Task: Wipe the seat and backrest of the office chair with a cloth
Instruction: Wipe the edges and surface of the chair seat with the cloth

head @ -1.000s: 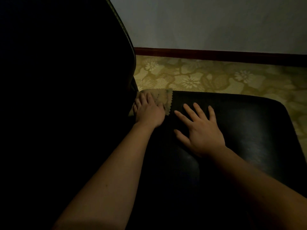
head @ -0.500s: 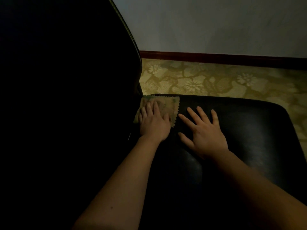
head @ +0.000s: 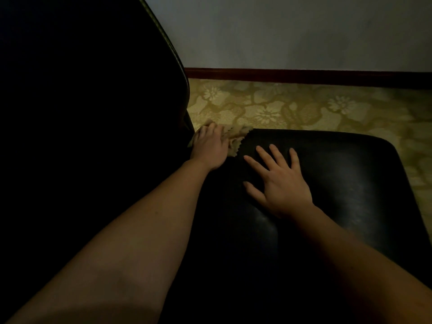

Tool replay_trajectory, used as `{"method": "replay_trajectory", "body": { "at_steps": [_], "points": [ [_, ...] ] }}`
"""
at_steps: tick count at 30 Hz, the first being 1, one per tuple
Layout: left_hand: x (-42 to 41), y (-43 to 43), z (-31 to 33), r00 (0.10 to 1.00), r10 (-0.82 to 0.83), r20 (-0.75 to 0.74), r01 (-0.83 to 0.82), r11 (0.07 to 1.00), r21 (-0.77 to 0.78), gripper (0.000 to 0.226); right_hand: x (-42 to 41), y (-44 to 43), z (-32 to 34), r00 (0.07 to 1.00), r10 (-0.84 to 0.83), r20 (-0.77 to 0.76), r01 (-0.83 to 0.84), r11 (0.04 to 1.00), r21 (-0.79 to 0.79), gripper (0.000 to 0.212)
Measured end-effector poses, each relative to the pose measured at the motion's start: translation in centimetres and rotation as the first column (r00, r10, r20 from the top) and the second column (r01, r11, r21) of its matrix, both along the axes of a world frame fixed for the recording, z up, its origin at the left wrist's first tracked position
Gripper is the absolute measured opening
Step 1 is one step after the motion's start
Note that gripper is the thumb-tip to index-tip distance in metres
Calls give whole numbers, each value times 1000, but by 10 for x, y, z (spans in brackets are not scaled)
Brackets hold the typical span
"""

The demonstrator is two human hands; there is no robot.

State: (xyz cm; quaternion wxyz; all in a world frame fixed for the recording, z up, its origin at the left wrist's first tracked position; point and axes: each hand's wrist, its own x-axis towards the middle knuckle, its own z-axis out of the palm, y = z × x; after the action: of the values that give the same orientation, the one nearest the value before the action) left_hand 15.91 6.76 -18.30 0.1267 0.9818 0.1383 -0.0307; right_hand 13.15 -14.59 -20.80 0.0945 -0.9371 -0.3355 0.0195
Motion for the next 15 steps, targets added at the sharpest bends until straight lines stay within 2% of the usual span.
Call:
{"method": "replay_trajectory", "body": {
  "at_steps": [3, 6, 10, 15],
  "points": [
    [-25, -12, 2, 996, -15, 88, 21, 998, -63, 46, 1, -3, 4, 999, 12, -40, -11, 1000, 24, 73],
    [-52, -25, 5, 990, 4, 141, 4, 999, -52, 45, 1, -9, 15, 988, 35, -148, -11, 988, 156, 70],
    [-93, -52, 12, 996, 64, 69, -67, 996, 54, 45, -19, -18, 34, 986, 56, -157, -22, 978, 209, 59],
    [-177, -101, 27, 976, 217, 6, -217, 976, 20, 42, -86, -39, 44, 994, 38, -102, -13, 973, 231, 52]
  ]
}}
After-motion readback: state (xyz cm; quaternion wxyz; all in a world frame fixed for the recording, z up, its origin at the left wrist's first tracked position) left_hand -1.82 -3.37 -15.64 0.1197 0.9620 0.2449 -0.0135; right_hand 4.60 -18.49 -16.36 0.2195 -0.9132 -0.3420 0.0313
